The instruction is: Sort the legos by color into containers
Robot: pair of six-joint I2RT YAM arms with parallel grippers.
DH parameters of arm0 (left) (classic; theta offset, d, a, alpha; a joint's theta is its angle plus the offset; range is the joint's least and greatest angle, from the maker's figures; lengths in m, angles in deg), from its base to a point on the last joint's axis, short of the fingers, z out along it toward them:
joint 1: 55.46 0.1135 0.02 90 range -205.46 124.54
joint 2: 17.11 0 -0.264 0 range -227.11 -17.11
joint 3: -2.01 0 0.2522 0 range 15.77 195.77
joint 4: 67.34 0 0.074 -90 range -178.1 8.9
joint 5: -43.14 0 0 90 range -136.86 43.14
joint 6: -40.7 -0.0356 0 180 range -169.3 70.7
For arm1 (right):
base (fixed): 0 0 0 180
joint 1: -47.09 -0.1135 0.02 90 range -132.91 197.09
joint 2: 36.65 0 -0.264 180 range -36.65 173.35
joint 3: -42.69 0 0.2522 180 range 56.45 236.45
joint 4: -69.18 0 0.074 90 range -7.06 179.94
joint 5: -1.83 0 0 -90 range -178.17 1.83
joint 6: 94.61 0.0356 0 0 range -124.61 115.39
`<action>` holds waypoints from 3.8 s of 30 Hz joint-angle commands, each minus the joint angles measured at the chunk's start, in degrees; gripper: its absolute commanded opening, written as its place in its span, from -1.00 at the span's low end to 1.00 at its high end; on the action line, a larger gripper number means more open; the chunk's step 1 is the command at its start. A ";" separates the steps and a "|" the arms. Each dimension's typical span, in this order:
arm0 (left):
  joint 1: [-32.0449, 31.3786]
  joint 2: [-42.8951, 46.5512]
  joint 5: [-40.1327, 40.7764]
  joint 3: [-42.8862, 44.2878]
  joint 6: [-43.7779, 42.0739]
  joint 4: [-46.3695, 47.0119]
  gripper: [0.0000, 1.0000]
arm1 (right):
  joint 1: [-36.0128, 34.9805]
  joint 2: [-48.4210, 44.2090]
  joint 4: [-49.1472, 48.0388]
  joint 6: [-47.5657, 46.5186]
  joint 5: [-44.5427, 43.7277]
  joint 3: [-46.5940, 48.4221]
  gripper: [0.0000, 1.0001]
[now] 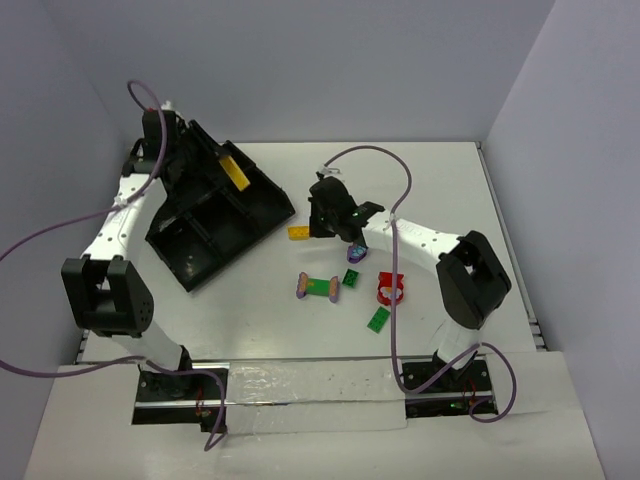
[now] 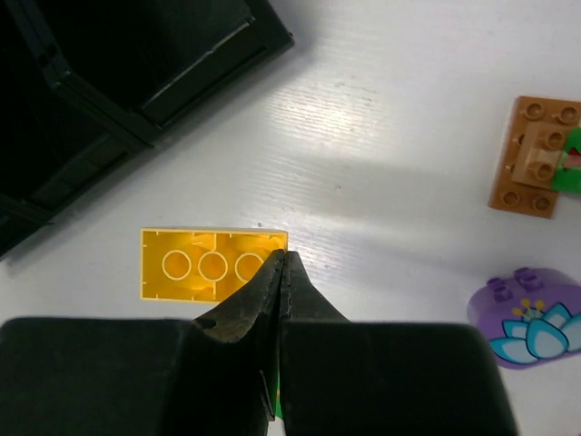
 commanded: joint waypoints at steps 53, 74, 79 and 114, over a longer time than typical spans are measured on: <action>-2.06 8.93 -25.63 -30.79 16.33 40.18 0.97 | -1.11 -4.46 -0.12 2.41 2.20 5.41 -1.00; -7.79 3.79 -32.73 -36.08 22.46 48.73 0.59 | -1.04 -2.94 1.28 2.21 1.96 9.52 -1.00; -8.28 4.21 -30.35 -34.74 19.61 44.47 0.34 | -1.02 -2.80 1.29 1.99 2.25 9.80 -1.00; -5.24 -12.60 21.00 18.02 -5.64 -13.11 -1.00 | 0.73 -23.74 6.56 -0.62 -8.44 -0.72 0.93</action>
